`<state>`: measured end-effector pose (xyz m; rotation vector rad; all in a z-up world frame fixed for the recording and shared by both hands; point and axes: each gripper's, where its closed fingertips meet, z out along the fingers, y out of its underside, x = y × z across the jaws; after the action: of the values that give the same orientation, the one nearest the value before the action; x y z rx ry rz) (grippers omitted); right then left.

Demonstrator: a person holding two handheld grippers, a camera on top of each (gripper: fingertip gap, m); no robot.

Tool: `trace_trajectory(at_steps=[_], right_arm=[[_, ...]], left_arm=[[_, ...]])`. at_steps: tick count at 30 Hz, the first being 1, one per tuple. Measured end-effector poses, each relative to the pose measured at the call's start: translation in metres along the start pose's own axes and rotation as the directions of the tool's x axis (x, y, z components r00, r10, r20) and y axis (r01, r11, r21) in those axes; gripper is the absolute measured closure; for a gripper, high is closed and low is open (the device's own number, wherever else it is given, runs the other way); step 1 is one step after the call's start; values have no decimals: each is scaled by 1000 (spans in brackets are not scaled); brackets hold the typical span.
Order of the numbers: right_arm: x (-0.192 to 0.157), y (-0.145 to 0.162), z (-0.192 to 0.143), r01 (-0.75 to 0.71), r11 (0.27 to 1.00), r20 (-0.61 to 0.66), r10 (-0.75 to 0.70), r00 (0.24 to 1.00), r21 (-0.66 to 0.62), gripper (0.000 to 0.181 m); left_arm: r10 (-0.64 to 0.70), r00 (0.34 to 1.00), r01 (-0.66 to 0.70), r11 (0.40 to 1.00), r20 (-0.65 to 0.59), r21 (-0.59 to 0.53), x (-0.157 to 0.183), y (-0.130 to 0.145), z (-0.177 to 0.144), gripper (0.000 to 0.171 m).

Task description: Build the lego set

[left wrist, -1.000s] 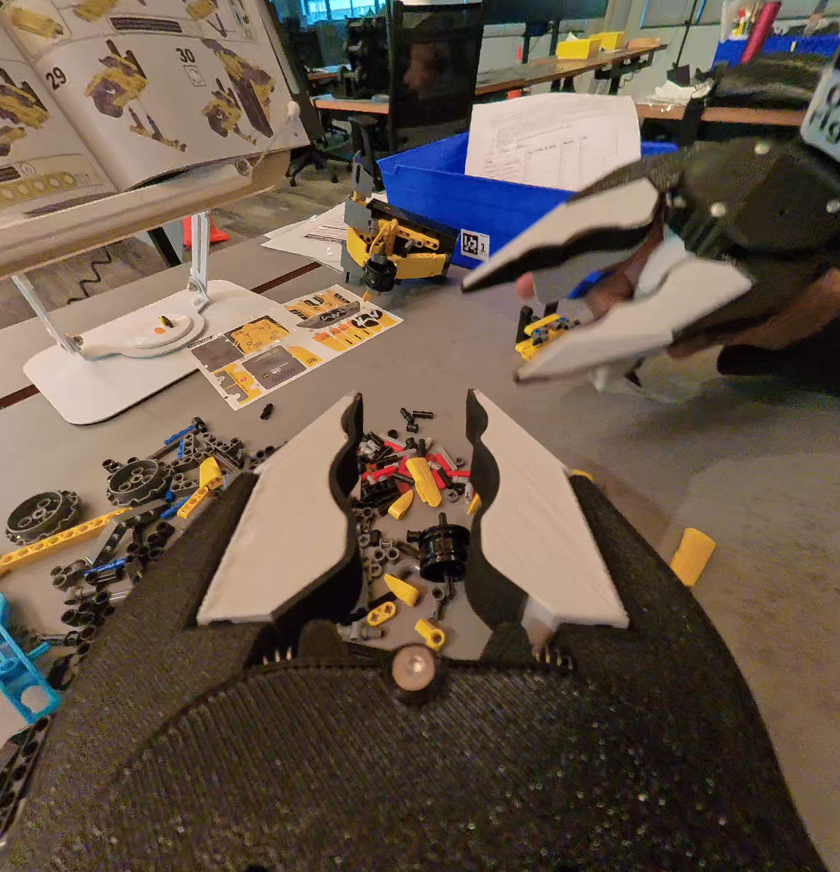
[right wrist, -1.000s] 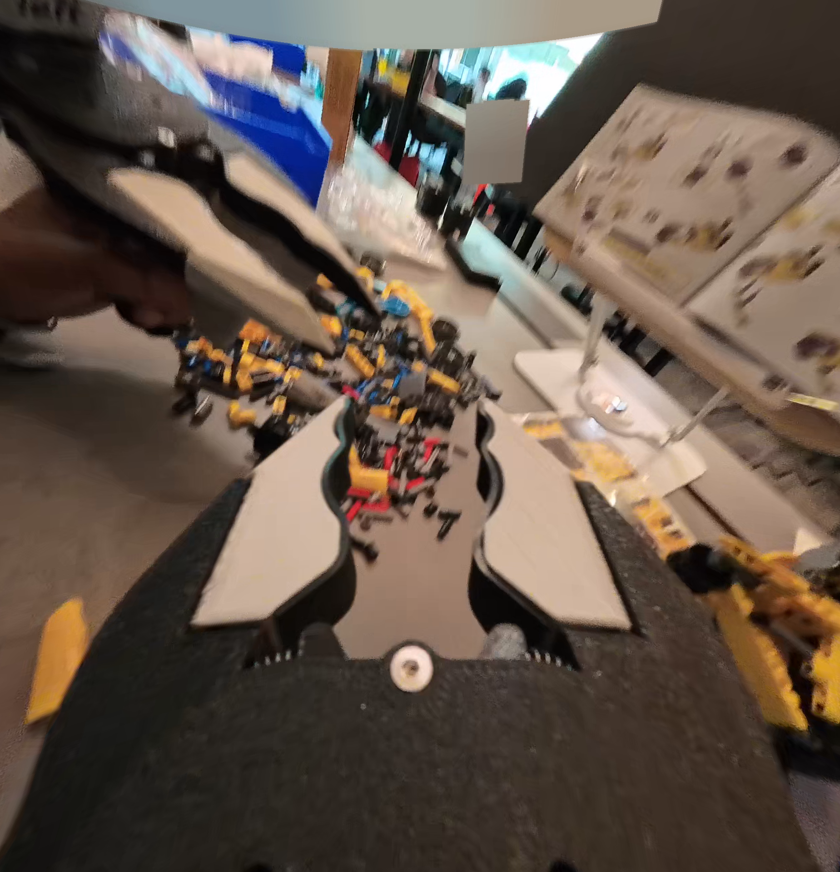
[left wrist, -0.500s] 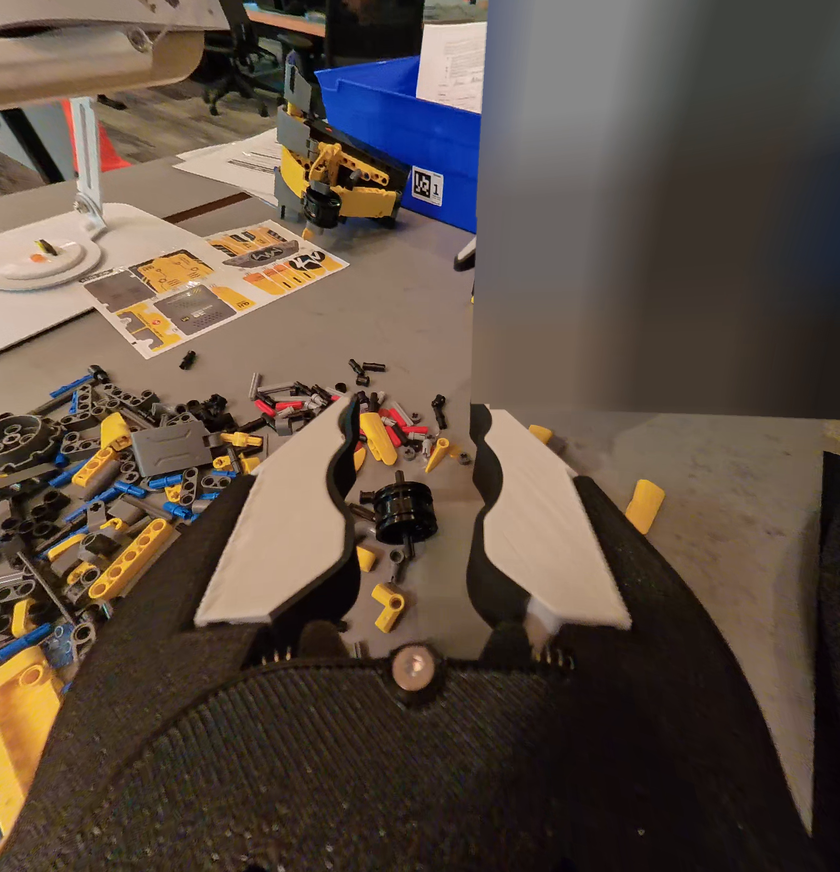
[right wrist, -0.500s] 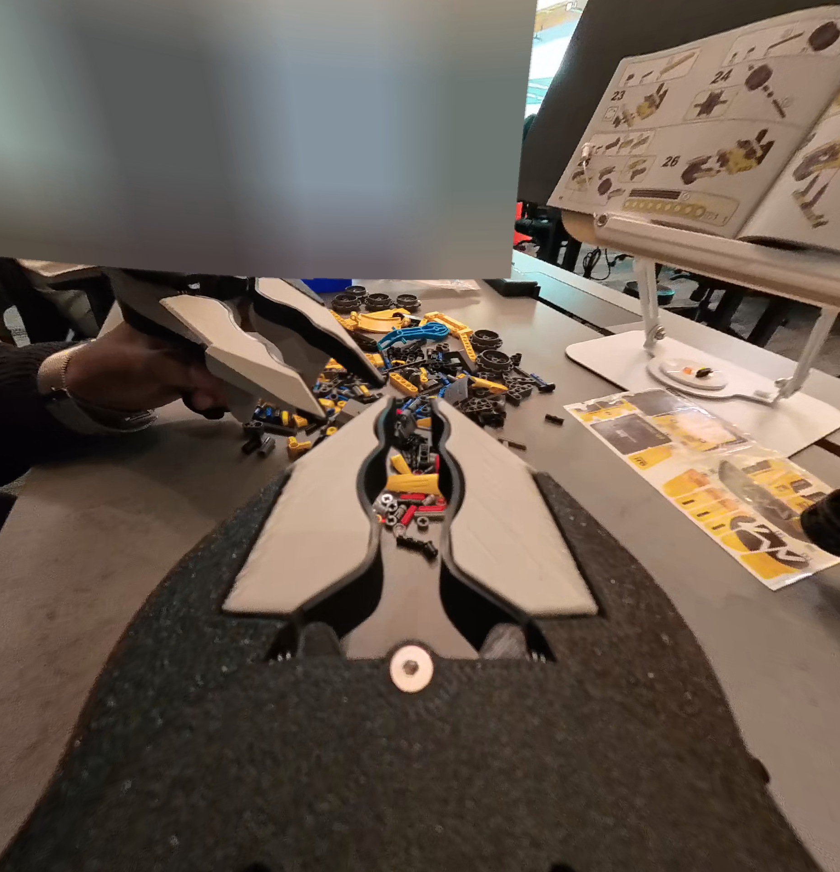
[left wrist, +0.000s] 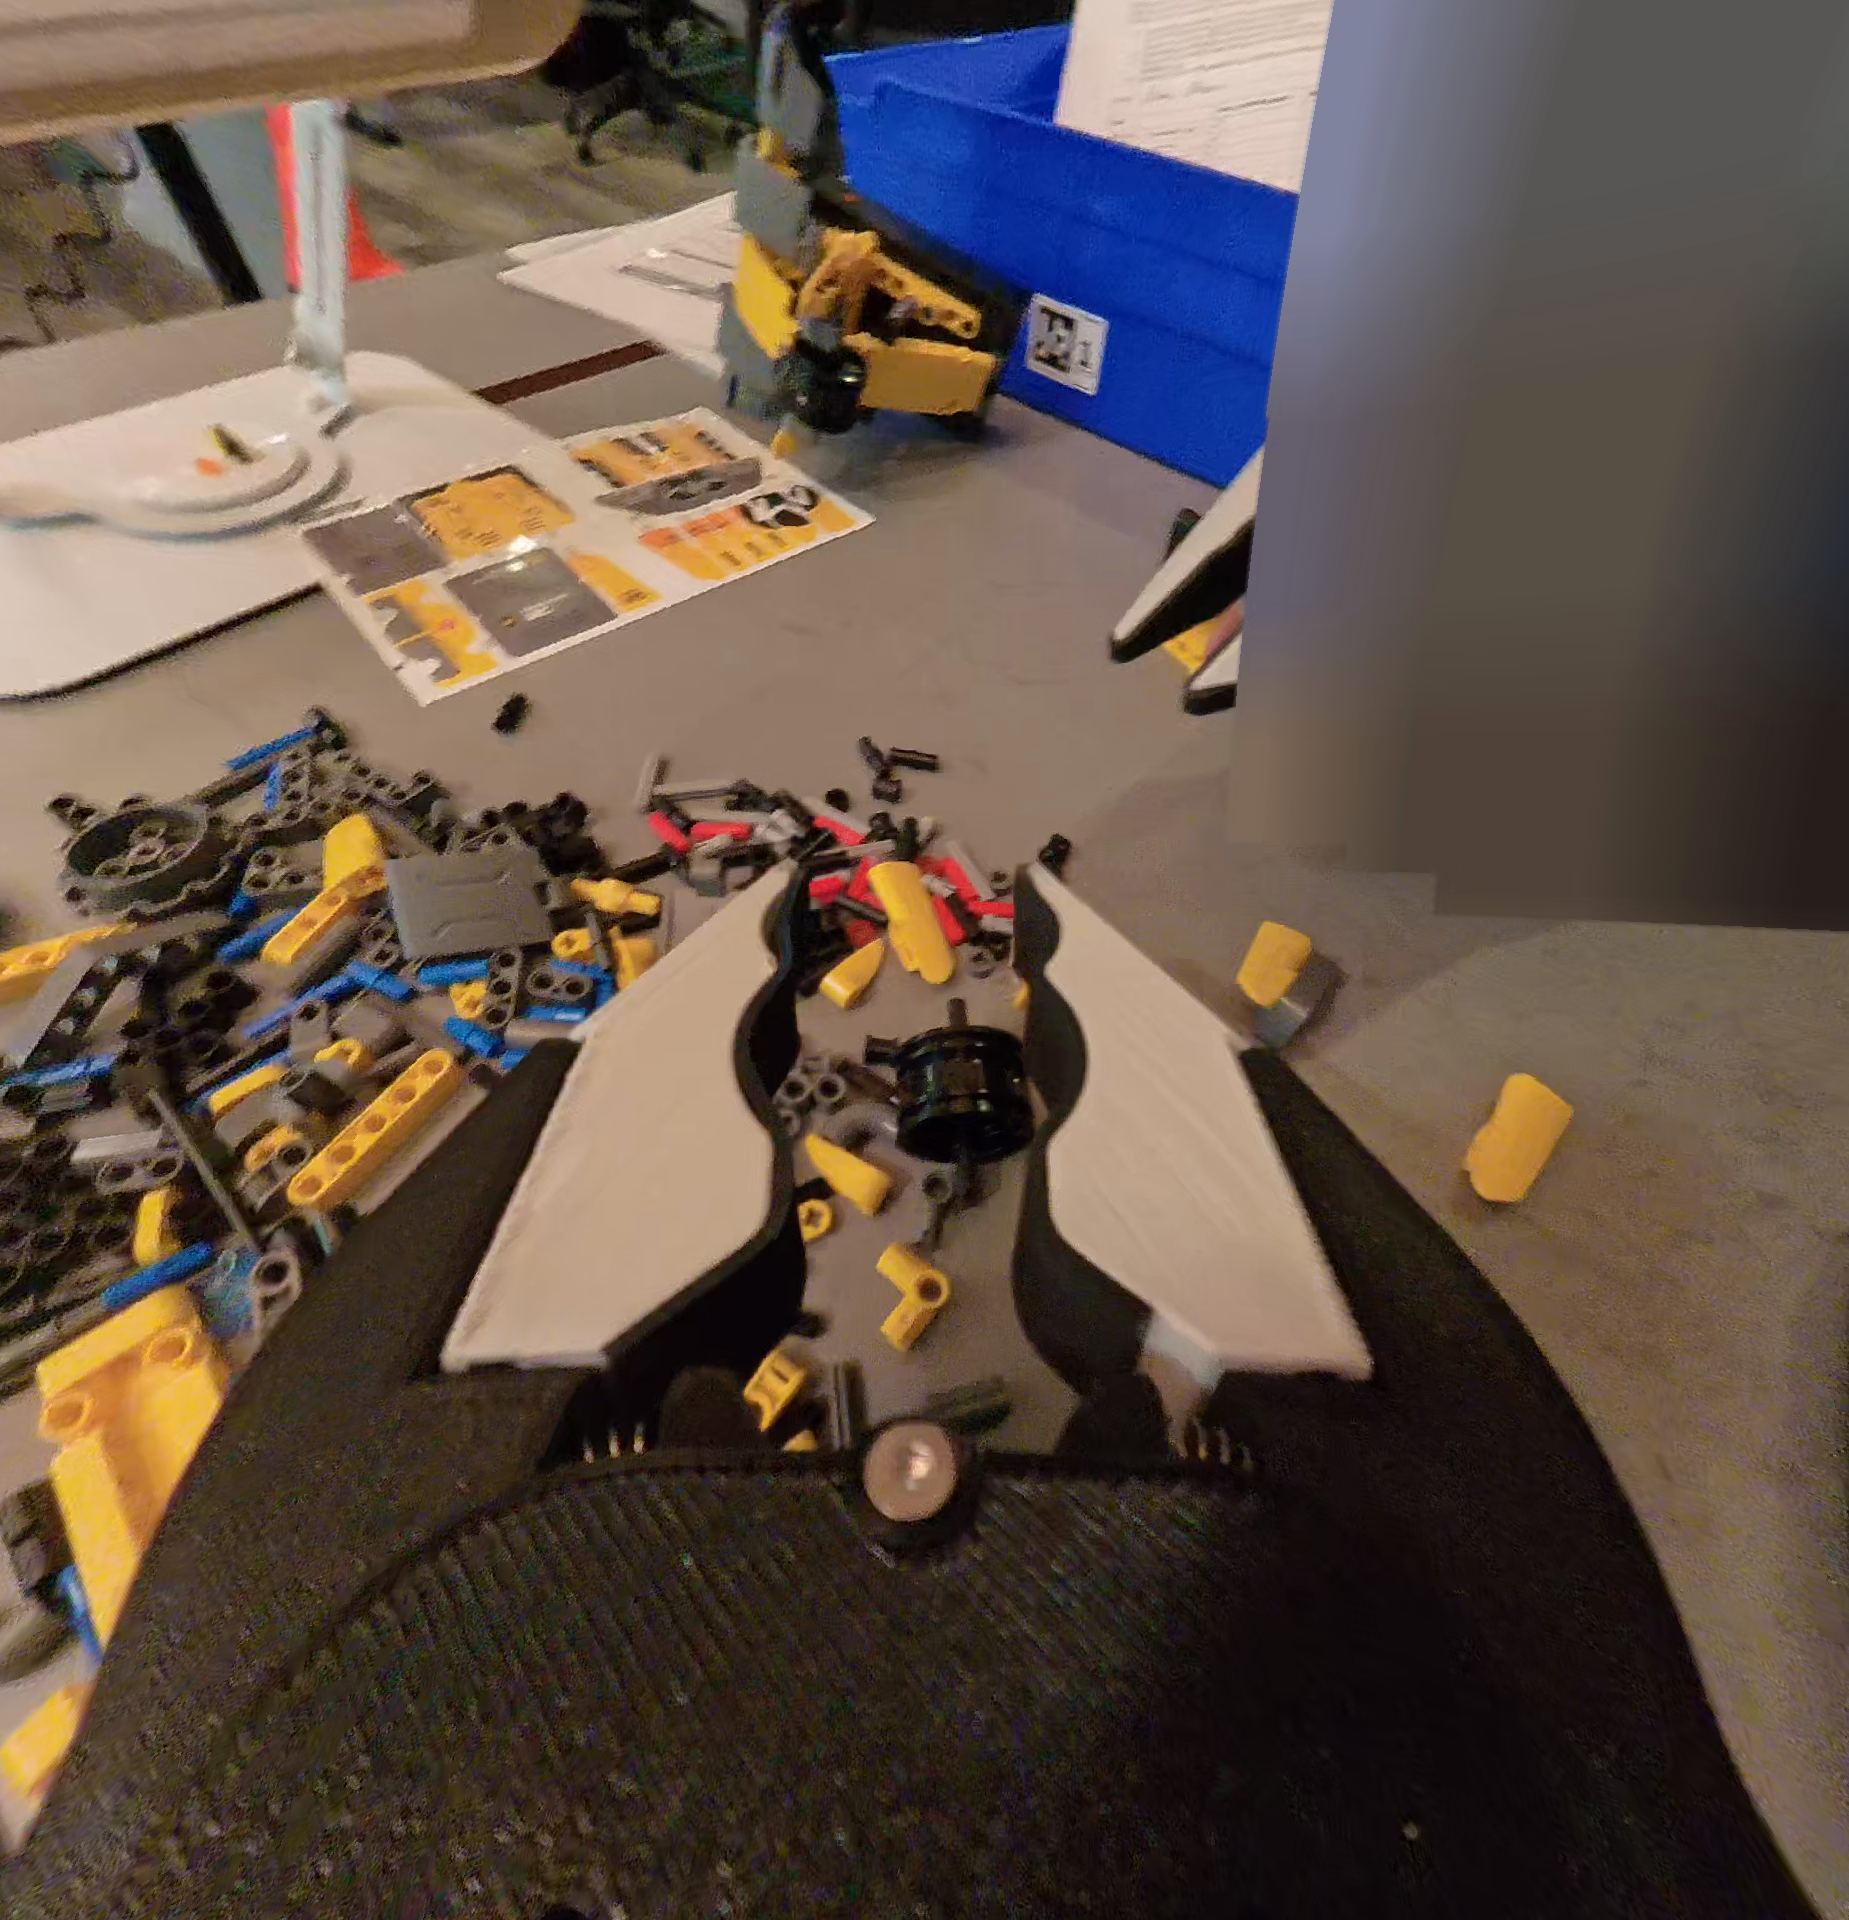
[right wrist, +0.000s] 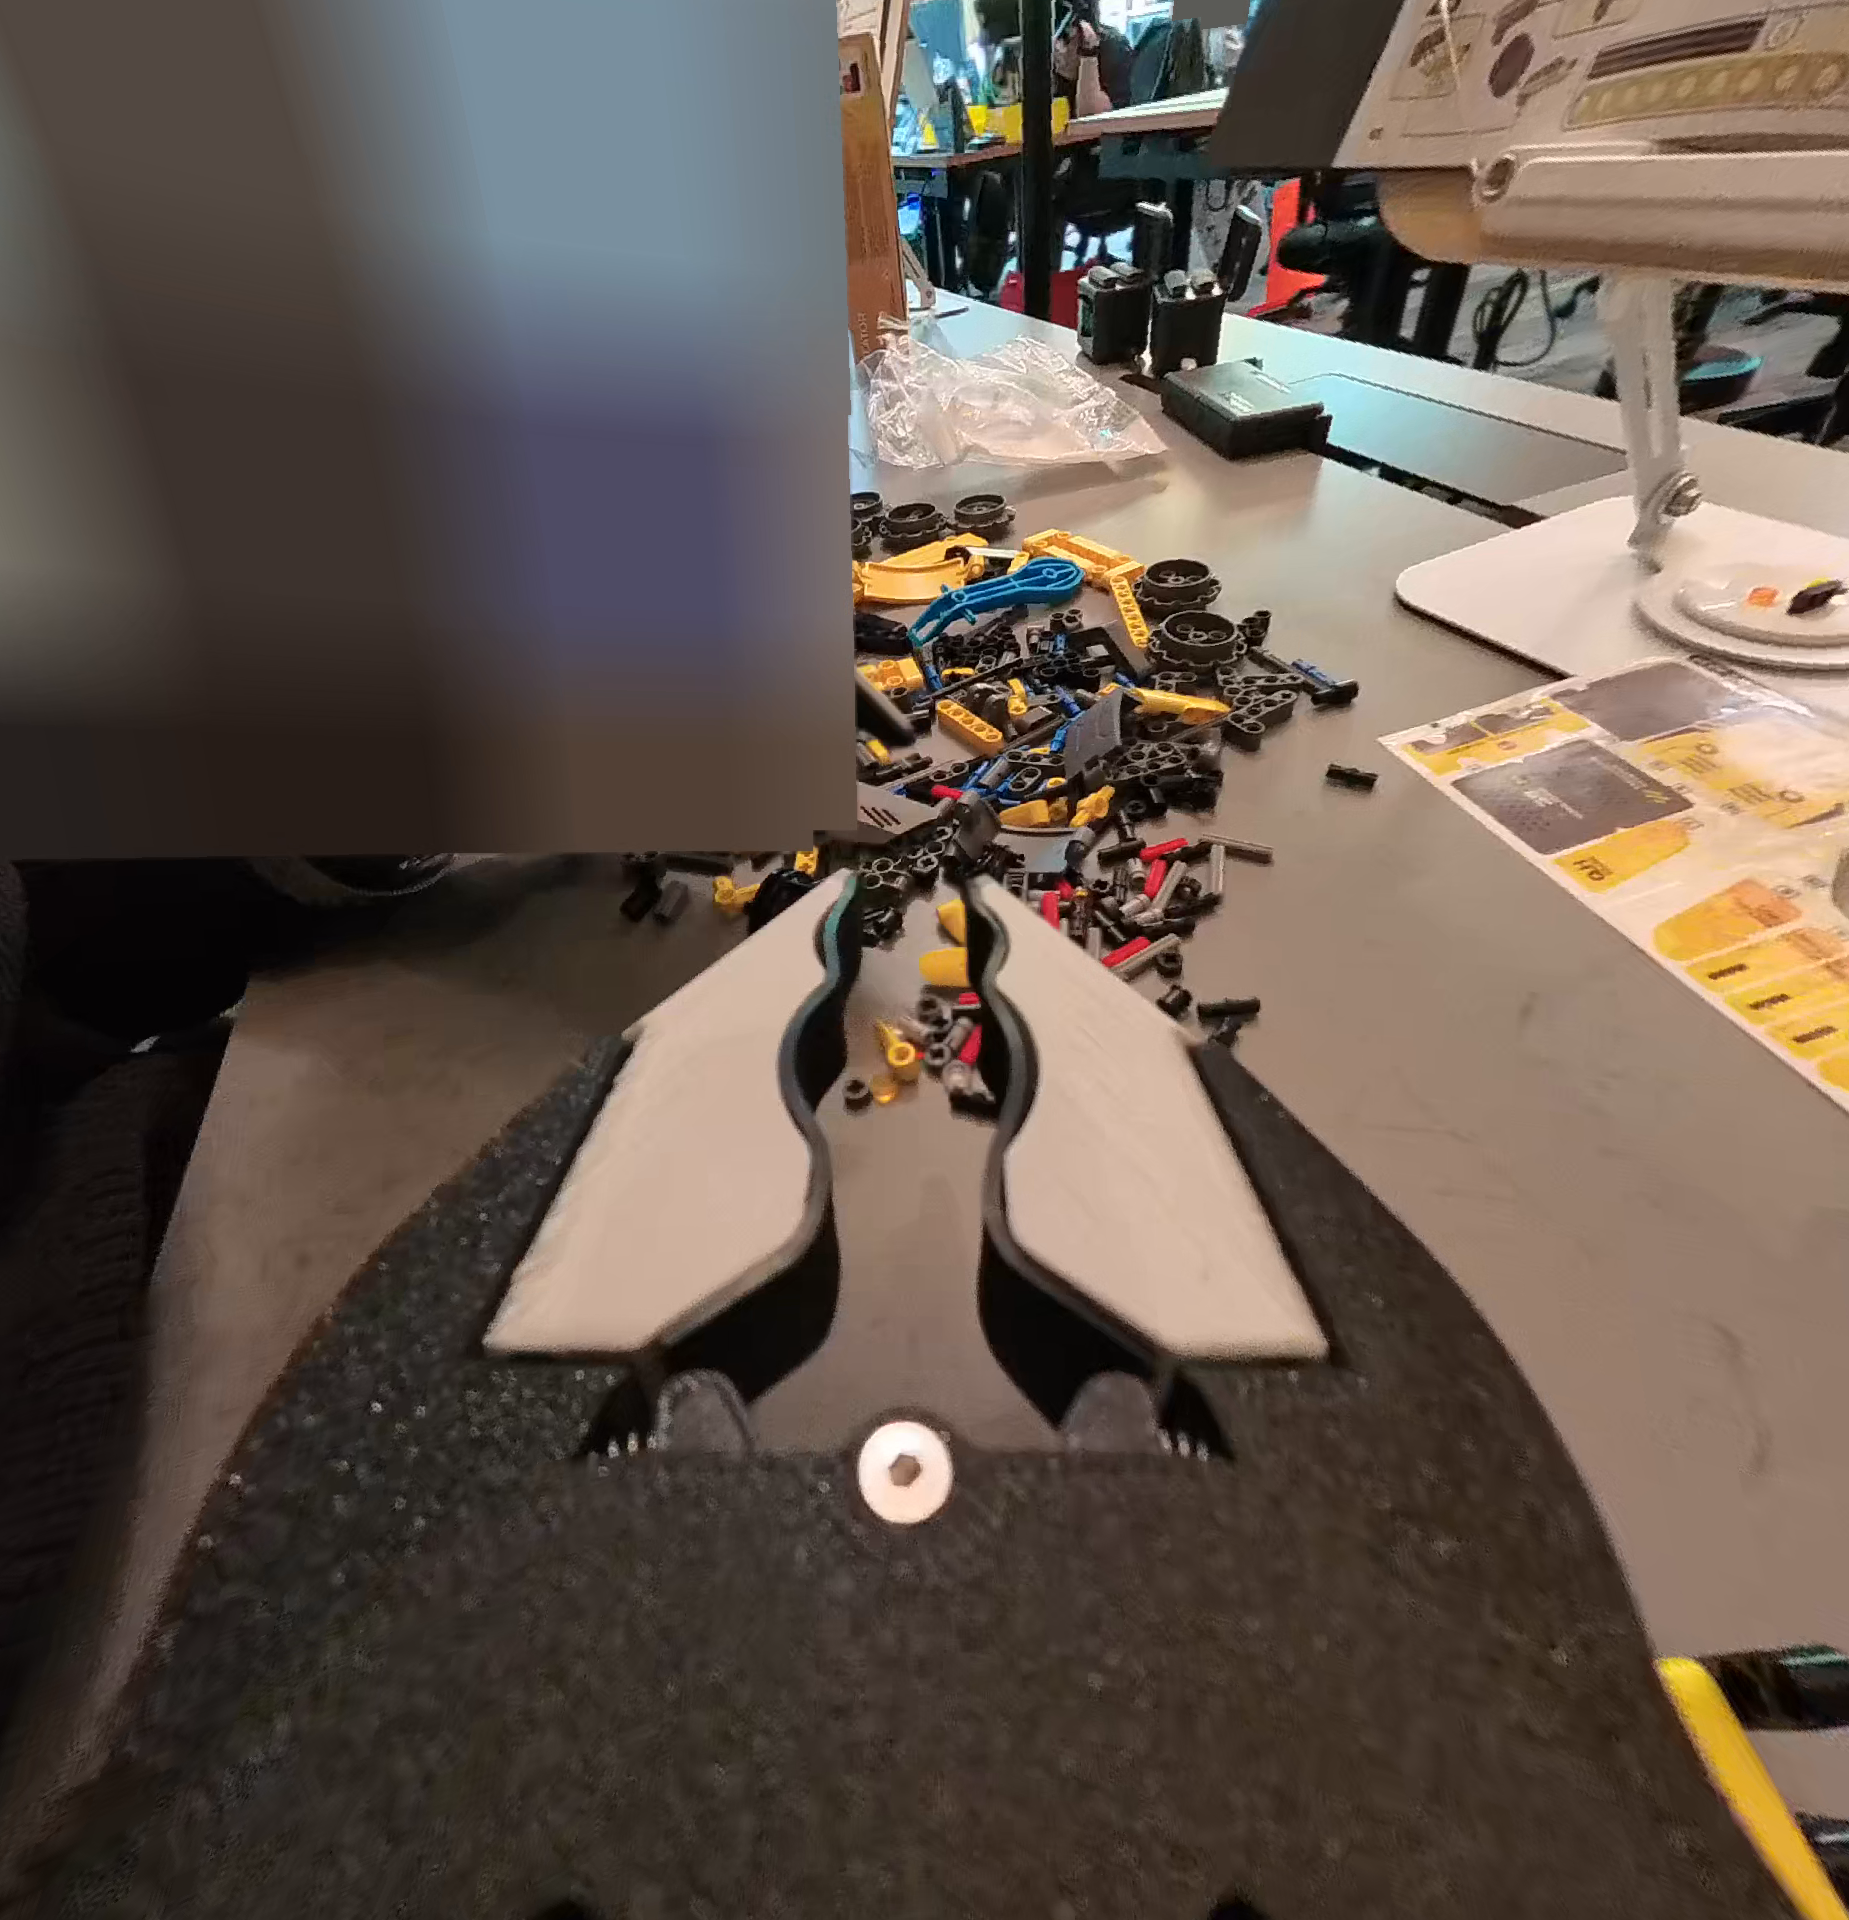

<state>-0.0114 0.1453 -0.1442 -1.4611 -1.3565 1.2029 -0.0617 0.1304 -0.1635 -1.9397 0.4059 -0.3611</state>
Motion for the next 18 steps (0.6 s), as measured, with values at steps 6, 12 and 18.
trace_trajectory(at_steps=[6,12,18], right_arm=[[3,5,1,-35,999,0,35,999,-35,153],[1,10,5,-11,998,0,11,1000,-69,150],[2,10,4,-20,998,-3,20,1000,-65,149]], left_arm=[[-159,985,165,982,-68,95,-6,-13,-10,148],[-153,983,163,981,-97,104,-1,-15,-10,147],[-150,985,160,978,-85,131,-3,-19,-13,150]])
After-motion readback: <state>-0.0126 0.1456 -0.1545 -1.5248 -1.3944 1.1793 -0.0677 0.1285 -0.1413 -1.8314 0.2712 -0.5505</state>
